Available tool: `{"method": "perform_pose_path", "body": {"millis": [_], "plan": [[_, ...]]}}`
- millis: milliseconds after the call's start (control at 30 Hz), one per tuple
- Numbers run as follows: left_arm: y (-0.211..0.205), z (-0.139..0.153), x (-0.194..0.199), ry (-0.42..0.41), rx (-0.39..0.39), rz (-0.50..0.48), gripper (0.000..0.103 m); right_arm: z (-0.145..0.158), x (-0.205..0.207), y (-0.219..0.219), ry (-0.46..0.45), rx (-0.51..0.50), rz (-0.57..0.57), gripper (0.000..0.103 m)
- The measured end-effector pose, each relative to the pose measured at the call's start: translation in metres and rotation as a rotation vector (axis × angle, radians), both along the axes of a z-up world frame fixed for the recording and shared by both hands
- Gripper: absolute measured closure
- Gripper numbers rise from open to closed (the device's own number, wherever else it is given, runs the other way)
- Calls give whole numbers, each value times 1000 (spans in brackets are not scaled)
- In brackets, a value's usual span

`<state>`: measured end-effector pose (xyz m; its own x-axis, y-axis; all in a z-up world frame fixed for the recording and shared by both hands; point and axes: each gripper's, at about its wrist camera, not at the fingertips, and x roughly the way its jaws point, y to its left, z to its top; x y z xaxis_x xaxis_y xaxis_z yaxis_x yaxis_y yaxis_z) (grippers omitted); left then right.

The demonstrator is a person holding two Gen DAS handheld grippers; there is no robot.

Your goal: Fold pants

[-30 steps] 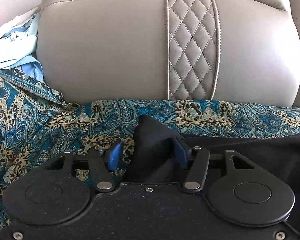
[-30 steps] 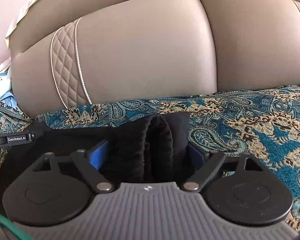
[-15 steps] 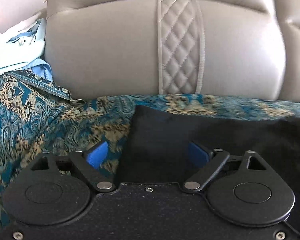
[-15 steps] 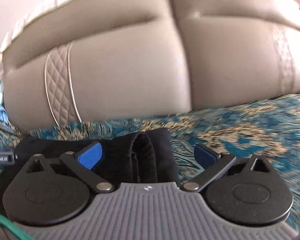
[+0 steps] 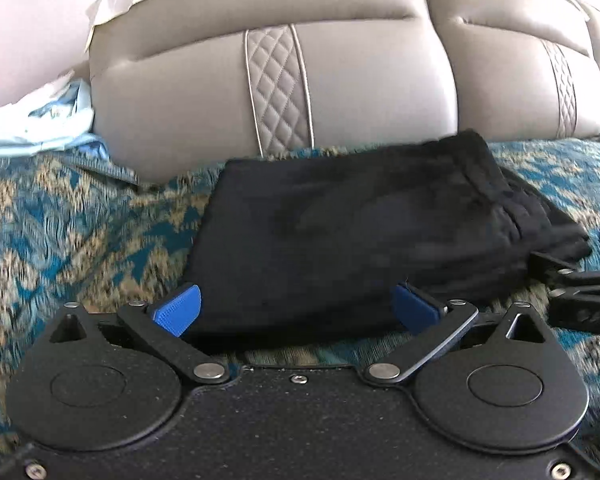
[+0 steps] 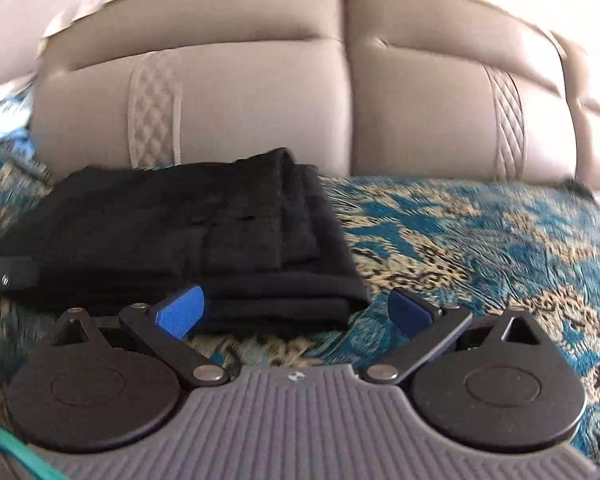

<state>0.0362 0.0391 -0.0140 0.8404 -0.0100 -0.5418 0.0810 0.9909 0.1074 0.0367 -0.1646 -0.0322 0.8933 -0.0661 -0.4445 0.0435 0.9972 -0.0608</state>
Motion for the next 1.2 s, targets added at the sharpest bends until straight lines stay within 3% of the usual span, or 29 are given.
{"method": "perform_pose_path", "body": {"millis": [67,333,567,900,1200], "plan": [[-1,-6,-2,19,-5,22,0,-3,-1,7,-3,-36,4,0],[10,-24,-3,40,-55,78,0,-7,0,5,26,43,40,0],[16,-28,1,42,-114,82,0,-10,-5,23,23,-24,83,0],[16,-30,0,20,-101,53,0,-13,-14,34,15,-48,68,0],[18,-31,0,13,-109,39,0,-12,-12,28,22,-11,78,0]]}}
